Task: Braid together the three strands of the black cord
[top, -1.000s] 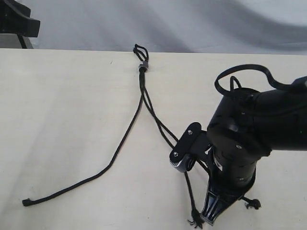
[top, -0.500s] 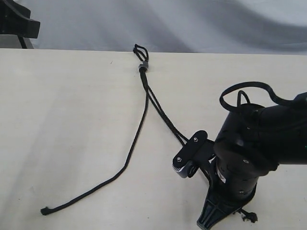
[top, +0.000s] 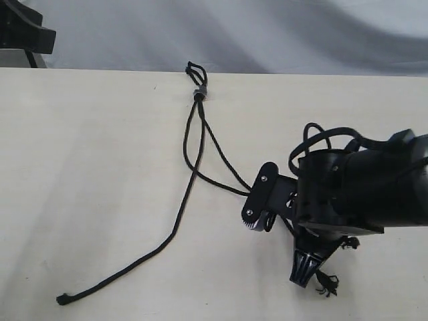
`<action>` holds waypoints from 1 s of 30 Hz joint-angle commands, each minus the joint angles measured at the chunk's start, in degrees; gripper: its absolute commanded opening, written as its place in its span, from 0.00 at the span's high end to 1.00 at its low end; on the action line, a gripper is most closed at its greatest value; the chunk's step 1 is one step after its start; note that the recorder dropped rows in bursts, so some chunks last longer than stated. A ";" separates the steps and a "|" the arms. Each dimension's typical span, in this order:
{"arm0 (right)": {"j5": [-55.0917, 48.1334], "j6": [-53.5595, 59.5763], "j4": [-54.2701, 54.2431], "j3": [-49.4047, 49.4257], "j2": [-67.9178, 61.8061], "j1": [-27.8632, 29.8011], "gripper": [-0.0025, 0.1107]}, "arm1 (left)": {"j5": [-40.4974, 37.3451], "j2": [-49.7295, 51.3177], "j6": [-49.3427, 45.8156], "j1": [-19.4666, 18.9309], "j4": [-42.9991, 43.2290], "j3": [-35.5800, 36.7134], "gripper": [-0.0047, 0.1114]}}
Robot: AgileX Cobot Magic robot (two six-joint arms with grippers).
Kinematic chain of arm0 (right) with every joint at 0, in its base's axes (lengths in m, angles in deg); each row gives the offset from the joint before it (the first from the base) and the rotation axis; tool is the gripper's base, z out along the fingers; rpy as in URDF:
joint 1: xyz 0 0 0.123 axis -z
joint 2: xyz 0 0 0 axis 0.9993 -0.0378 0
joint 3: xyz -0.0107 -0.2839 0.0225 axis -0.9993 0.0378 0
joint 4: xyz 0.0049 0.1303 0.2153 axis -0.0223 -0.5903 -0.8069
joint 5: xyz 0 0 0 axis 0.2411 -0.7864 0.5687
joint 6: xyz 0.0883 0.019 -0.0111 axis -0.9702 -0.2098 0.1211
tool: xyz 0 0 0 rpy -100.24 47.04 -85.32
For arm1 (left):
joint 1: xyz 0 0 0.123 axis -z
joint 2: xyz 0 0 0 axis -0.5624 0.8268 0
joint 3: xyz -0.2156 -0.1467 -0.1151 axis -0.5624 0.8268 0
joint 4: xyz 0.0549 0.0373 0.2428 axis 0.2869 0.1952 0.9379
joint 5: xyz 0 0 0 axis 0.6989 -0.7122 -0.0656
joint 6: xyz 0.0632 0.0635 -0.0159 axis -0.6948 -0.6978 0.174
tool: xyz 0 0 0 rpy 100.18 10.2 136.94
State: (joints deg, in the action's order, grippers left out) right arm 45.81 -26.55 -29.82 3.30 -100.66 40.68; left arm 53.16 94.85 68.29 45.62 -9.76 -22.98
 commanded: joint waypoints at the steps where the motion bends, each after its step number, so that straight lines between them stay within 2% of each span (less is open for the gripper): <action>1: 2.37 -3.86 3.68 -0.31 -4.41 4.04 0.98 | -0.82 0.10 0.10 -0.11 -0.20 0.30 0.96; 7: 3.07 -3.06 -4.35 -0.31 -5.56 11.67 0.98 | -1.18 0.10 0.10 -0.11 -0.20 0.30 0.96; 10: 4.32 6.05 -15.63 -0.31 -5.56 11.92 0.98 | -1.03 0.10 0.10 -0.11 -0.20 0.30 0.96; 15: 8.12 33.11 -45.39 -0.94 -5.56 6.77 0.98 | -1.03 0.10 0.10 -0.11 -0.20 0.30 0.96; 19: 5.36 47.30 -61.84 -5.75 -5.56 0.63 0.98 | -1.03 0.10 0.10 -0.11 -0.20 0.30 0.96; 21: 3.37 49.21 -62.29 -9.76 -5.45 -2.50 0.98 | -1.03 0.10 0.10 -0.11 -0.20 0.30 0.96; 24: 0.55 45.11 -53.65 -14.10 -4.75 -3.57 0.98 | -1.41 0.10 0.10 -0.11 -0.20 0.30 0.96; 27: 1.16 35.10 -42.52 -15.03 -3.37 -1.15 0.98 | -1.41 0.10 0.10 -0.11 -0.20 0.30 0.96; 30: 0.18 29.28 -36.49 -15.03 -3.04 2.80 0.98 | -1.41 0.10 0.10 -0.11 -0.20 0.30 0.96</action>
State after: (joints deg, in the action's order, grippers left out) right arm 47.29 8.10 -72.64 -11.37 -104.47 40.33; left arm 51.87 94.85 68.29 45.62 -9.76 -22.98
